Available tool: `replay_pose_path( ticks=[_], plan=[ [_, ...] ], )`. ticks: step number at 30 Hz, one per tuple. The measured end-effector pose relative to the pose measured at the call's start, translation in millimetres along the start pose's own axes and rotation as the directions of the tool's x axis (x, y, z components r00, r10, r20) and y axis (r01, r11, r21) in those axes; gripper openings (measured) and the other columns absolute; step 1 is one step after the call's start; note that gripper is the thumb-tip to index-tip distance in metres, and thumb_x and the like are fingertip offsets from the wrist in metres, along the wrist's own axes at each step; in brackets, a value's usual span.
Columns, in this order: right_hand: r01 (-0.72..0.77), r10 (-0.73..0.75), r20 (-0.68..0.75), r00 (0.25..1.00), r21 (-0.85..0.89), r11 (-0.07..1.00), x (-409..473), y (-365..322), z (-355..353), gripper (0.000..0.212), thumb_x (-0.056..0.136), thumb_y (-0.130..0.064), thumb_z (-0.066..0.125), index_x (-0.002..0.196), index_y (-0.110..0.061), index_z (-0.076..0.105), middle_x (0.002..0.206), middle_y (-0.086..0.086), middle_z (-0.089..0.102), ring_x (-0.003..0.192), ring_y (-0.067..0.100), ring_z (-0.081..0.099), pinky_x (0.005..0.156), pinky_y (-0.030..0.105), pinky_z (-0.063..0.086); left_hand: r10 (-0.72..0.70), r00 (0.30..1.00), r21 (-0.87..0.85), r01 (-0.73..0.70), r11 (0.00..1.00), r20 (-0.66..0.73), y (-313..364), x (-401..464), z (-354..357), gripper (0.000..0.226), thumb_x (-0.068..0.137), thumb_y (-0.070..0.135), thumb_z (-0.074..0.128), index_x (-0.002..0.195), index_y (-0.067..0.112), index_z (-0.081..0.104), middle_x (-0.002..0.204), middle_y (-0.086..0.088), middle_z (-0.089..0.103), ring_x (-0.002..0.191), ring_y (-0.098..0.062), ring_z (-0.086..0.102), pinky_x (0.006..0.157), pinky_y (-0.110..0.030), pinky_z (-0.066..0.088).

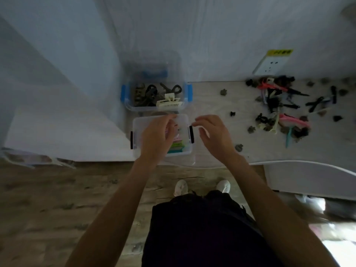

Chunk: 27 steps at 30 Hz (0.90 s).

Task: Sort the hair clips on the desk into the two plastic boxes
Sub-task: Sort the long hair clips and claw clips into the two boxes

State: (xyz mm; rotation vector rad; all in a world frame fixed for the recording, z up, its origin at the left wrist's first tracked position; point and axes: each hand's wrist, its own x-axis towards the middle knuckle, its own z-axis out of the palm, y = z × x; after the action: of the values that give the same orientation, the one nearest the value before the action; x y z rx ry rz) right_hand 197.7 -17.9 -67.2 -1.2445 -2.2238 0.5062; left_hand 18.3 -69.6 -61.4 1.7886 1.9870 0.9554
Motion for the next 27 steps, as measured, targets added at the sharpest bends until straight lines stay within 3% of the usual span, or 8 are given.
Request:
replay_pose_path(
  ticks=[3,6,10,14,17,19,23,27],
  plan=[
    [-0.192,0.187,-0.105,0.977,-0.039,0.981,-37,46,-32,0.022,0.081,-0.001,0.053,0.095,-0.01,0.068,0.101,0.01,0.067,0.098,0.024,0.057,0.085,0.025,0.041,0.159,0.962,-0.082,-0.144,0.986,0.221,35,17,34,0.027,0.091,0.014,0.051,0.117,0.014,0.058,0.104,-0.005,0.066,0.096,-0.017,0.059,0.087,-0.031,0.049],
    [-0.375,0.367,-0.089,0.926,-0.092,0.923,-68,85,-47,0.022,0.081,-0.008,0.053,0.097,-0.011,0.068,0.105,0.013,0.066,0.101,0.028,0.056,0.088,0.038,0.043,0.251,0.86,-0.07,-0.246,0.967,0.444,60,26,69,0.036,0.09,0.012,0.052,0.125,0.013,0.053,0.118,-0.008,0.061,0.111,-0.024,0.052,0.093,-0.035,0.043],
    [-0.642,0.641,-0.063,0.765,-0.135,0.754,-92,145,-82,0.028,0.084,-0.011,0.057,0.112,-0.012,0.062,0.118,0.017,0.059,0.108,0.039,0.052,0.094,0.043,0.04,0.162,0.751,0.036,-0.24,0.97,0.64,102,39,132,0.046,0.092,0.025,0.051,0.136,0.017,0.041,0.134,-0.007,0.048,0.123,-0.025,0.043,0.095,-0.037,0.042],
    [-0.712,0.718,-0.05,0.694,-0.198,0.674,-90,188,-108,0.036,0.09,-0.012,0.051,0.125,-0.01,0.05,0.131,0.021,0.047,0.115,0.04,0.045,0.096,0.04,0.036,0.112,0.764,0.069,-0.201,0.977,0.635,129,50,184,0.041,0.091,0.028,0.052,0.13,0.016,0.045,0.129,-0.008,0.05,0.119,-0.026,0.045,0.094,-0.037,0.043],
    [-0.66,0.702,0.049,0.71,-0.299,0.689,-84,211,-115,0.038,0.092,-0.017,0.05,0.129,-0.011,0.046,0.135,0.02,0.043,0.12,0.037,0.04,0.099,0.04,0.035,0.186,0.805,0.083,-0.279,0.957,0.564,158,58,218,0.04,0.089,0.03,0.055,0.124,0.013,0.05,0.122,-0.009,0.055,0.114,-0.027,0.048,0.09,-0.036,0.042],
    [-0.621,0.674,0.081,0.734,-0.323,0.715,-81,221,-114,0.033,0.089,-0.018,0.054,0.122,-0.01,0.053,0.128,0.016,0.048,0.12,0.035,0.041,0.097,0.04,0.039,0.222,0.822,0.126,-0.332,0.935,0.524,174,65,238,0.044,0.086,0.035,0.058,0.123,0.011,0.052,0.119,-0.012,0.057,0.114,-0.031,0.048,0.091,-0.038,0.041],
    [-0.592,0.621,0.031,0.783,-0.266,0.761,-81,243,-120,0.016,0.089,-0.01,0.05,0.1,-0.004,0.06,0.106,0.017,0.06,0.096,0.036,0.059,0.076,0.038,0.047,0.147,0.826,0.296,-0.353,0.888,0.544,197,84,278,0.056,0.083,0.045,0.059,0.129,0.015,0.046,0.123,-0.012,0.054,0.117,-0.032,0.043,0.092,-0.039,0.037],
    [-0.6,0.605,-0.028,0.796,-0.169,0.782,-81,269,-138,0.021,0.089,-0.009,0.049,0.108,-0.005,0.052,0.102,0.019,0.061,0.086,0.039,0.06,0.068,0.038,0.046,0.05,0.868,0.416,-0.286,0.863,0.494,201,98,294,0.047,0.085,0.042,0.058,0.123,0.017,0.048,0.119,-0.01,0.057,0.113,-0.032,0.045,0.09,-0.038,0.035]
  ],
)
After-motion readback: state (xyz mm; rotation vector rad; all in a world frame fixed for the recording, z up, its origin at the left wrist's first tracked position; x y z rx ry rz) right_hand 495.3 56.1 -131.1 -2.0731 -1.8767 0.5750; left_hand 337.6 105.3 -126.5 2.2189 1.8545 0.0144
